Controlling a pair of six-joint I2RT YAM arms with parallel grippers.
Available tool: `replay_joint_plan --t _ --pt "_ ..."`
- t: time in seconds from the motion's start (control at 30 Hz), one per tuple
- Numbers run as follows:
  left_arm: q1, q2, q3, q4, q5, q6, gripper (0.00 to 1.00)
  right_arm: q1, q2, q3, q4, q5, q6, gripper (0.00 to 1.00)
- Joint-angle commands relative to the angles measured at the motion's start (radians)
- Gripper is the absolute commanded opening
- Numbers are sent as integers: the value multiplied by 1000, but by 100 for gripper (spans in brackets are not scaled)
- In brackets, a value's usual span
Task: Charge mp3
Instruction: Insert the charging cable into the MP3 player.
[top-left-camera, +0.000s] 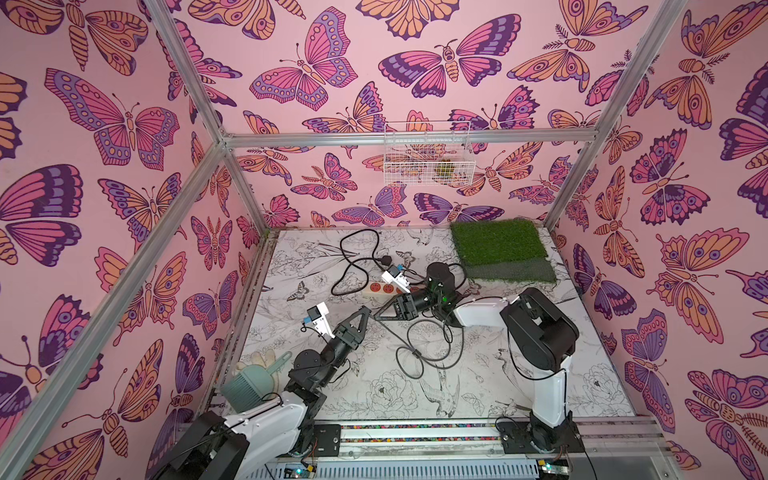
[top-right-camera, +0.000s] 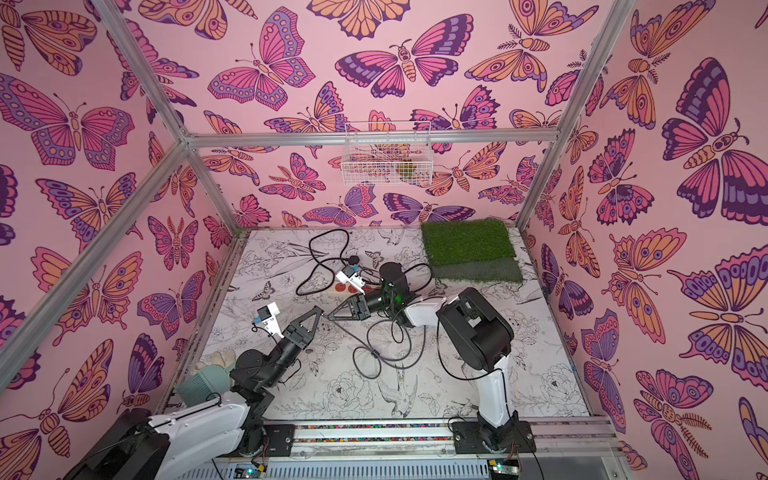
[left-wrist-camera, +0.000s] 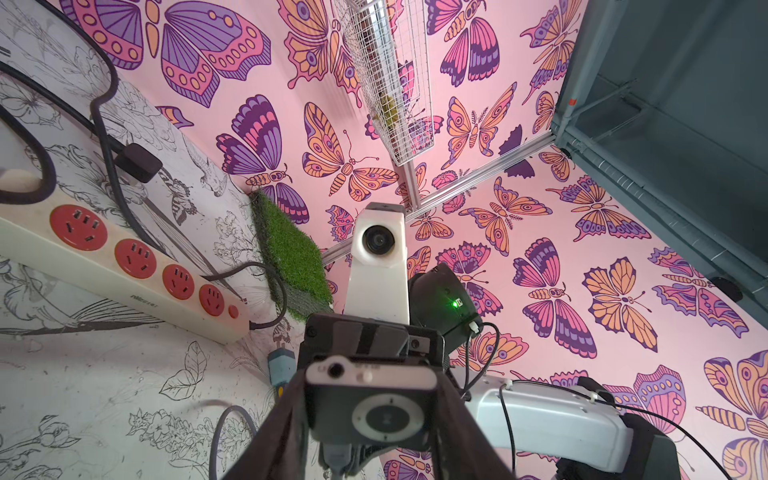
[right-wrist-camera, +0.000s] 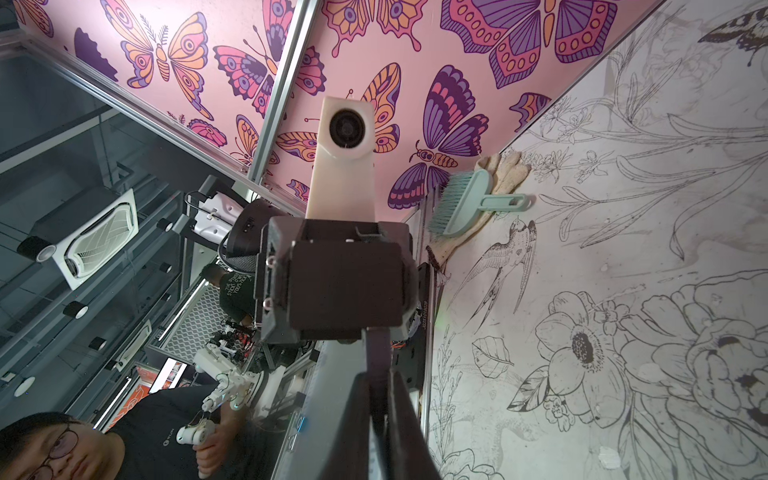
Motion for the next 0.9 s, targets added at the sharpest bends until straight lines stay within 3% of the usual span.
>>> replay_joint_plan --t 0.0,0.07,0.27,0.37,0.47,0.67,0.8,0.87 --pt "-30 1 -65 -26 113 2 0 -11 -35 50 -62 87 -76 0" --pt "-30 0 -64 -28 108 0 0 -12 -45 41 -76 91 -92 0" --pt "-30 -27 -64 -102 59 -23 0 -24 -93 4 -115 102 -131 37" --pt "-30 -75 -63 -207 25 -35 0 -41 -132 -35 -144 116 -163 47" --pt "-30 -151 -48 -346 -5 -29 0 -55 -193 -68 -278 154 -266 51" --pt "-30 -305 85 -896 -87 5 0 -56 -346 -106 -618 361 -502 55" --pt "-29 -282 154 -1116 -139 -11 0 -56 -416 -131 -765 586 -559 58" --pt "-28 -221 173 -1143 -125 -20 0 -54 -416 -127 -855 709 -575 59"
